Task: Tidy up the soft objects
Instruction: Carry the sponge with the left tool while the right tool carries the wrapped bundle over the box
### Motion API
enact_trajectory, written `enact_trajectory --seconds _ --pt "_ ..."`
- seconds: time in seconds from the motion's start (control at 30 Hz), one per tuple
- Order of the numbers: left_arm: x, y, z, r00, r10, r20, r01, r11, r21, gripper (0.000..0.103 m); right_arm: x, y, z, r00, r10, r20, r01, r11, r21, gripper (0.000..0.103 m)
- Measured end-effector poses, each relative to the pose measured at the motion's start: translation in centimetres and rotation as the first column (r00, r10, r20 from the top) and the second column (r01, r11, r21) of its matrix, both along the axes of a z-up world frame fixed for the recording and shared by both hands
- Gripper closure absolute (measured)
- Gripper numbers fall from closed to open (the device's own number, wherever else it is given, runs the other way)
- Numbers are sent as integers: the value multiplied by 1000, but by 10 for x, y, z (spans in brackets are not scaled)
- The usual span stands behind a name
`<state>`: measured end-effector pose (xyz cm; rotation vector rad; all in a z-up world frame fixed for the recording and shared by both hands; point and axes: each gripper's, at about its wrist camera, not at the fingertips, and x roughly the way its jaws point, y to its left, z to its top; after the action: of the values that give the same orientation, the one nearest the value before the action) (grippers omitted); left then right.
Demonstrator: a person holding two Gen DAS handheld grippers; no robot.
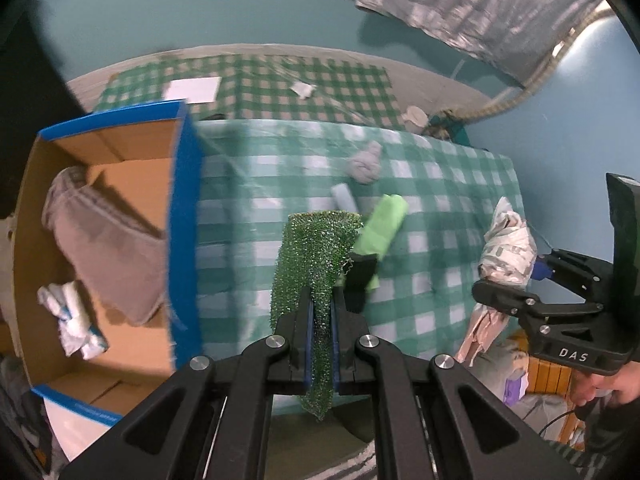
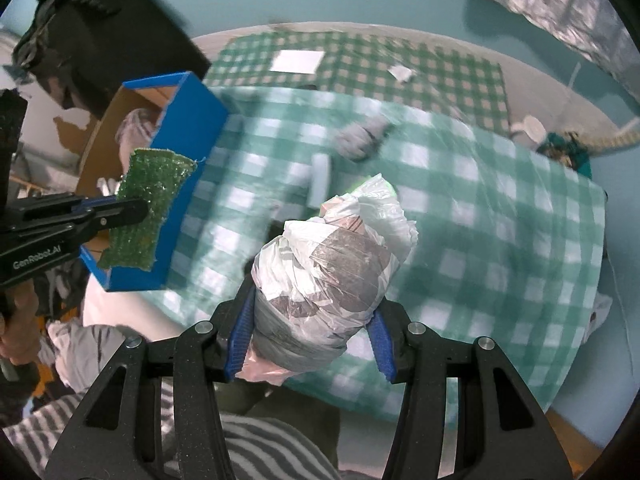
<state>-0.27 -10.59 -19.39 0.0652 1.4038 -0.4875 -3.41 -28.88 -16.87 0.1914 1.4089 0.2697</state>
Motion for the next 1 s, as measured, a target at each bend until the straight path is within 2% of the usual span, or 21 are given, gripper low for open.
enact_trajectory --seconds 0.43,1.0 --pt "5 80 12 989 148 29 -148 989 7 96 40 79 21 989 132 64 -133 991 18 52" --pt "12 175 12 960 275 51 -276 961 28 96 85 189 30 956 274 108 -278 960 25 52"
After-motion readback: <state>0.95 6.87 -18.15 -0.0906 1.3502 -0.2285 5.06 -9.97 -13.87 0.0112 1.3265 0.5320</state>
